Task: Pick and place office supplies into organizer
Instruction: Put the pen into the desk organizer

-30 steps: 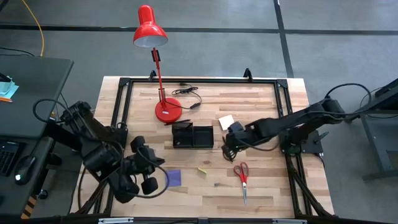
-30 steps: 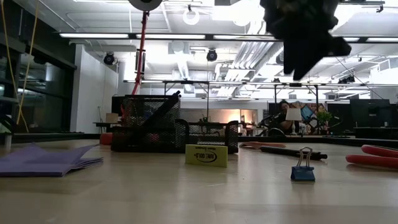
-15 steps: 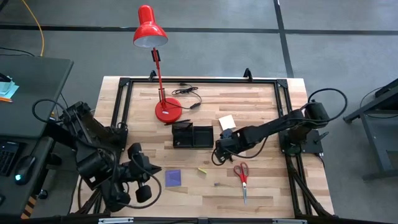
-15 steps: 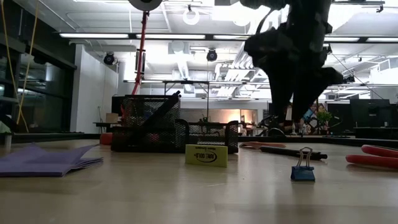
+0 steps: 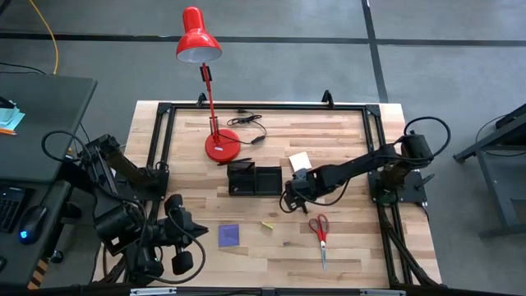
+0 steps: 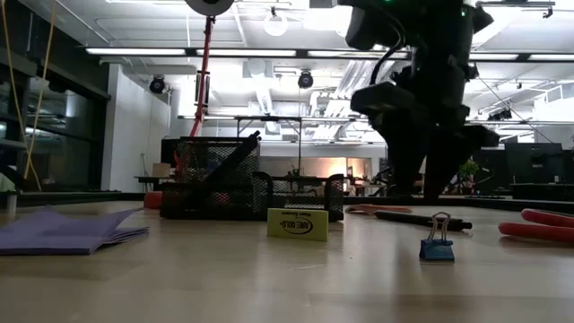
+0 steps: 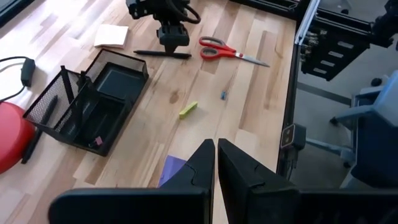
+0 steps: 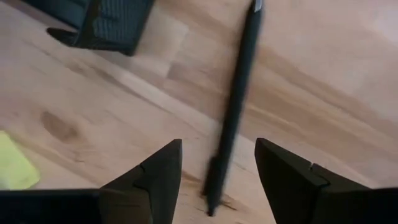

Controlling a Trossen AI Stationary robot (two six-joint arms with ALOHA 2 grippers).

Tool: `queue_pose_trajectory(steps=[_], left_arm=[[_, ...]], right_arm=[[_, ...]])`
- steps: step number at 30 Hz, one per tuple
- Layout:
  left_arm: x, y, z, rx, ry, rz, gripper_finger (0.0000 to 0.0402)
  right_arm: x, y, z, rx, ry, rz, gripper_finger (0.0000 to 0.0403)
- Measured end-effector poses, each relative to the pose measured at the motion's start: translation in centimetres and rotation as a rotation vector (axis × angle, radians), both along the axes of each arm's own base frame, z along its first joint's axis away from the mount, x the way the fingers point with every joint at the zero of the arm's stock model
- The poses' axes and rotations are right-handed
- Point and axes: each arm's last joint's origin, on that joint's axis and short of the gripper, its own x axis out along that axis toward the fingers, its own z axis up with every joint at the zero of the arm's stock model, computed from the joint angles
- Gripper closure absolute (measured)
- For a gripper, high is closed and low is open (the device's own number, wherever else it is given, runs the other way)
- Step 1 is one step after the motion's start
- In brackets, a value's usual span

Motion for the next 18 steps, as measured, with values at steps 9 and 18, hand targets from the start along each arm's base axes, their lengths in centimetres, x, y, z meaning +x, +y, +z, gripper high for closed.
queue_pose_trajectory(steps=[9,18], left_arm=[[0.0,0.0,0.0,0.007,0.007,-0.002,0.0394],[-0.1,0.1,0.0,0.022,0.013,-0.012,0.0394]], right_arm=[[-0.3,-0.5,-0.7,0.0,0.007,-0.03,0.0223],[-0.3,-1.4,-0.7,-0.016,0.016,-0.016,0.0233]])
